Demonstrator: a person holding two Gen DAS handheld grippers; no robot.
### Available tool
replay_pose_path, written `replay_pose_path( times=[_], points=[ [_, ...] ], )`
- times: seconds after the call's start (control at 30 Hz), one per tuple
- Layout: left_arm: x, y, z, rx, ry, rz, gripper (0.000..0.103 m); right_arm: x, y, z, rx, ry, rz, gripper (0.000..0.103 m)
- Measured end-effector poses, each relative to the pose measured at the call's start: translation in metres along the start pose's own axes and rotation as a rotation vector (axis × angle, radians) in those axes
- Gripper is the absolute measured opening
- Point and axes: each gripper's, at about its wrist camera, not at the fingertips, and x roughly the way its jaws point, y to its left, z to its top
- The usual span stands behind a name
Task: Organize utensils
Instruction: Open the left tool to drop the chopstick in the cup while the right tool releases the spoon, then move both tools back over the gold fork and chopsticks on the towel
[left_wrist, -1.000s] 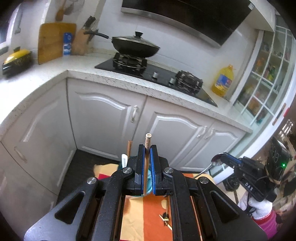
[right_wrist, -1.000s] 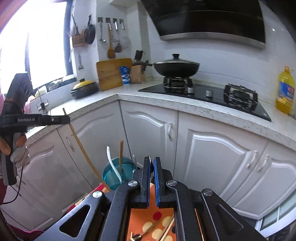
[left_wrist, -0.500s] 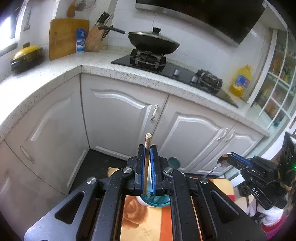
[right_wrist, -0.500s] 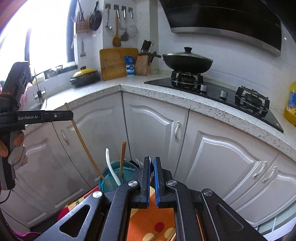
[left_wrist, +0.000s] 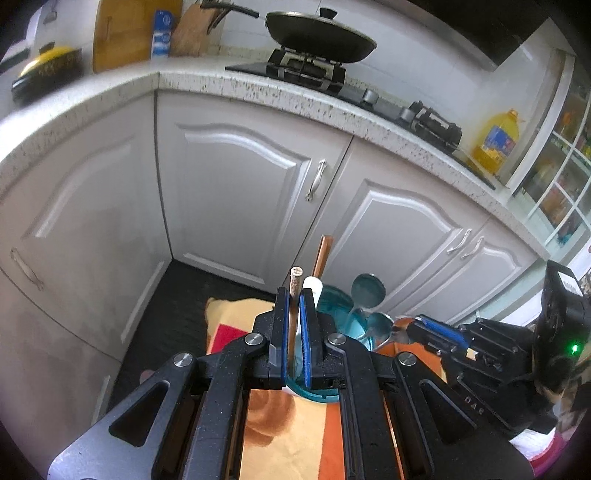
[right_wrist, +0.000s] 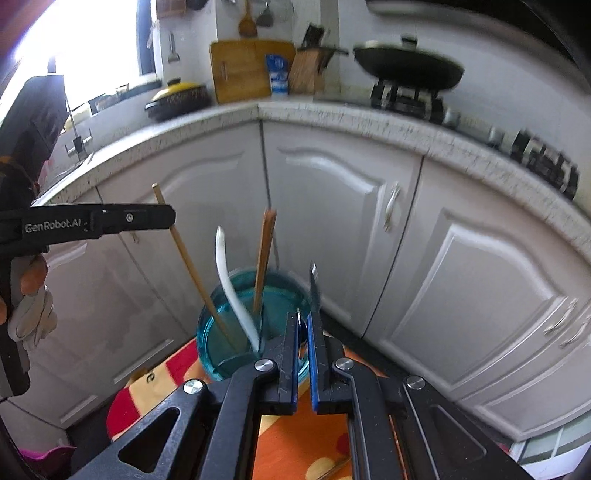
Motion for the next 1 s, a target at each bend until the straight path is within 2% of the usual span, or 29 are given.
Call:
replay_pose_path(
  times=[0.1,0.17,0.2,0.23,0.27,0.57,0.73,1.0],
  points=[
    [0.003,0.001,-0.002,-0.008,0.01,0.0,0.007,-0.003,-0.014,-0.003,0.079,-0.01,0.041,0.008],
    [0.002,0.001,-0.004,-0.011,0.014,-0.006,0.016,-0.012,-0.022,-0.006,0.12,-0.032,0.062,0.016],
    [0.0,0.001,-0.006,-0.017,0.008,-0.016,0.03,-0.019,-0.025,-0.009,0.137,-0.043,0.065,0.024],
    [-0.002,0.002,-0.005,-0.023,0.003,-0.025,0.041,-0.024,-0.027,-0.011,0.147,-0.052,0.065,0.028],
    [-0.006,0.003,-0.006,-0.034,-0.006,-0.039,0.043,-0.028,-0.027,-0.013,0.154,-0.057,0.065,0.029],
    [-0.033,-0.016,-0.024,0.031,-0.035,0.005,0.044,-0.062,-0.03,-0.05,0.224,-0.079,0.071,0.033],
    [-0.041,-0.037,-0.048,0.07,-0.057,0.016,0.044,-0.076,-0.029,-0.072,0.267,-0.086,0.07,0.037],
    [-0.031,-0.079,-0.093,0.137,-0.043,0.027,0.044,-0.104,-0.028,-0.106,0.294,-0.094,0.002,0.039]
  ],
)
